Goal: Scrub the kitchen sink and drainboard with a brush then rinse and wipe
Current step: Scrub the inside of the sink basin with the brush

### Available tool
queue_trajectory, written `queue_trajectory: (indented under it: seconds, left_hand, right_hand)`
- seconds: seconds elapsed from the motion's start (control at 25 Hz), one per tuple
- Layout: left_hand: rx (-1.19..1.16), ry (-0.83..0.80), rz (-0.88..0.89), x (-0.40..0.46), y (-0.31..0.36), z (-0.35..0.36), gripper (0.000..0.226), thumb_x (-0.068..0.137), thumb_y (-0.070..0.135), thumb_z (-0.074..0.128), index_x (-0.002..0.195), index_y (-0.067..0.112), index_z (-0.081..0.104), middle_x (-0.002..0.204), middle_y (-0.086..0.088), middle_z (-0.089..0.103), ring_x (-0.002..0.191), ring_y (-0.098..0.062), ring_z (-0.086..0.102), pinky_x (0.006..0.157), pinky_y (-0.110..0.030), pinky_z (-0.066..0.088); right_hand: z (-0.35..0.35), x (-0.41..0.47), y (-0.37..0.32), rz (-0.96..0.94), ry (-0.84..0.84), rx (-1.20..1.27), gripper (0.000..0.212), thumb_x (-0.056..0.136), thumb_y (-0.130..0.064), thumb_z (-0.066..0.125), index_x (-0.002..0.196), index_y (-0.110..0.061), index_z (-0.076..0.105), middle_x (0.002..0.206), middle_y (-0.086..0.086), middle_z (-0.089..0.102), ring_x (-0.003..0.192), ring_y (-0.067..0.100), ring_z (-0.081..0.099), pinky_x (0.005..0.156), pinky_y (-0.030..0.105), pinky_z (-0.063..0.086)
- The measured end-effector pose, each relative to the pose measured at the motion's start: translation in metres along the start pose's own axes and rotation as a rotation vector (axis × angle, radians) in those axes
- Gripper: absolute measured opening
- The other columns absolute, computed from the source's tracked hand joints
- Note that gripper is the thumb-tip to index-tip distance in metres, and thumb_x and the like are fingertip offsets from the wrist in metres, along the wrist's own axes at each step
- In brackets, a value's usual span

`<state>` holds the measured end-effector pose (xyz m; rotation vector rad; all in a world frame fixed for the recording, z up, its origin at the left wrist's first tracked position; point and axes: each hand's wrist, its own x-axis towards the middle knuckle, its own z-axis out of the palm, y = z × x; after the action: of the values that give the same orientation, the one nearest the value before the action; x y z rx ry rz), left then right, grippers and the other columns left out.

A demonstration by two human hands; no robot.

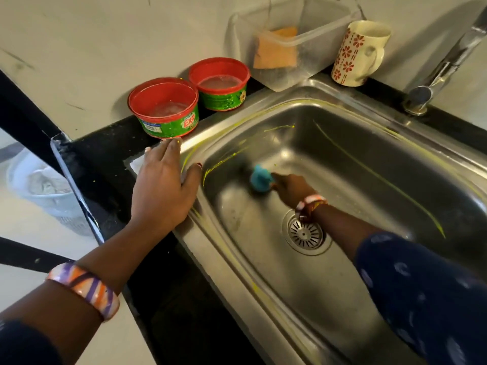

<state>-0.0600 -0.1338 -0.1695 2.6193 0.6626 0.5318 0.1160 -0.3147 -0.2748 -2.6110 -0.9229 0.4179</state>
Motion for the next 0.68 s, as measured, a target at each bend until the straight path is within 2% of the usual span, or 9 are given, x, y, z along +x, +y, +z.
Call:
queue_trajectory:
  seconds: [0.12, 0.16, 0.28, 0.36, 0.44, 0.48, 0.56, 0.64, 0.68]
  left_hand:
    - [0.057, -0.012, -0.055, 0.002, 0.000, 0.001, 0.062, 0.096, 0.038, 0.042, 0.143, -0.001, 0.030, 0.150, -0.017, 0.029, 0.142, -0.026, 0.021, 0.117, -0.034, 0.006]
    - [0.063, -0.019, -0.080, 0.002, -0.001, 0.002, 0.063, 0.096, 0.039, 0.041, 0.144, 0.000, 0.026, 0.152, -0.016, 0.025, 0.143, -0.025, 0.016, 0.117, -0.032, 0.005]
    - [0.040, -0.037, -0.144, 0.005, 0.000, 0.002, 0.064, 0.096, 0.038, 0.040, 0.144, -0.002, 0.026, 0.151, -0.018, 0.026, 0.143, -0.026, 0.017, 0.117, -0.034, 0.009]
    - [0.027, -0.035, -0.169, 0.005, 0.002, 0.002, 0.061, 0.096, 0.036, 0.041, 0.142, -0.003, 0.031, 0.149, -0.020, 0.031, 0.141, -0.028, 0.023, 0.116, -0.036, 0.016]
    - [0.026, -0.047, -0.191, 0.005, 0.003, 0.001, 0.060, 0.096, 0.037, 0.041, 0.141, -0.002, 0.032, 0.148, -0.018, 0.033, 0.141, -0.027, 0.025, 0.115, -0.035, 0.018]
    - [0.027, -0.050, -0.199, 0.005, 0.003, 0.001, 0.061, 0.096, 0.039, 0.040, 0.141, -0.001, 0.033, 0.148, -0.018, 0.033, 0.140, -0.026, 0.026, 0.115, -0.036, 0.020]
    - [0.042, -0.050, -0.199, 0.004, 0.003, 0.002, 0.064, 0.095, 0.044, 0.038, 0.141, 0.001, 0.034, 0.148, -0.016, 0.034, 0.140, -0.026, 0.027, 0.115, -0.038, 0.022]
    - [0.050, -0.048, -0.203, 0.005, 0.004, 0.003, 0.061, 0.096, 0.041, 0.038, 0.143, 0.002, 0.032, 0.149, -0.015, 0.032, 0.141, -0.025, 0.025, 0.115, -0.036, 0.020]
    - [0.054, -0.046, -0.205, 0.005, 0.004, 0.003, 0.060, 0.097, 0.039, 0.037, 0.143, 0.001, 0.031, 0.150, -0.015, 0.031, 0.141, -0.025, 0.024, 0.114, -0.035, 0.020]
  right_hand:
    - [-0.020, 0.039, 0.028, 0.380, 0.200, 0.068, 0.037, 0.097, -0.021, 0.042, 0.132, -0.010, 0.050, 0.133, 0.019, 0.052, 0.123, 0.036, 0.048, 0.099, 0.035, 0.039]
    - [-0.018, 0.038, 0.023, 0.389, 0.216, 0.082, 0.037, 0.097, -0.020, 0.042, 0.131, -0.009, 0.050, 0.134, 0.020, 0.052, 0.124, 0.035, 0.048, 0.101, 0.035, 0.038]
    - [0.023, -0.004, -0.028, 0.018, 0.024, 0.231, 0.036, 0.096, -0.017, 0.044, 0.129, -0.006, 0.053, 0.131, 0.018, 0.056, 0.121, 0.030, 0.053, 0.103, 0.031, 0.038]
    - [0.042, -0.048, -0.063, -0.166, -0.148, 0.255, 0.039, 0.097, -0.023, 0.044, 0.134, -0.013, 0.048, 0.126, 0.018, 0.059, 0.116, 0.031, 0.056, 0.097, 0.034, 0.044]
    - [0.030, -0.040, -0.052, -0.231, -0.099, 0.067, 0.041, 0.098, -0.029, 0.039, 0.138, -0.019, 0.042, 0.127, 0.016, 0.058, 0.115, 0.033, 0.055, 0.093, 0.036, 0.042]
    - [0.020, -0.022, -0.036, -0.199, -0.042, -0.017, 0.040, 0.099, -0.029, 0.038, 0.137, -0.019, 0.043, 0.128, 0.016, 0.058, 0.116, 0.033, 0.054, 0.093, 0.036, 0.042]
    - [-0.012, 0.017, 0.010, 0.046, 0.073, -0.101, 0.037, 0.098, -0.028, 0.038, 0.131, -0.016, 0.050, 0.128, 0.018, 0.057, 0.115, 0.034, 0.055, 0.093, 0.037, 0.043]
    - [-0.039, 0.034, 0.047, 0.345, 0.152, -0.076, 0.036, 0.097, -0.028, 0.039, 0.127, -0.013, 0.053, 0.128, 0.021, 0.055, 0.116, 0.038, 0.054, 0.094, 0.040, 0.043]
    - [-0.040, 0.034, 0.047, 0.382, 0.146, -0.055, 0.036, 0.096, -0.025, 0.041, 0.127, -0.012, 0.053, 0.129, 0.022, 0.055, 0.117, 0.038, 0.053, 0.096, 0.040, 0.042]
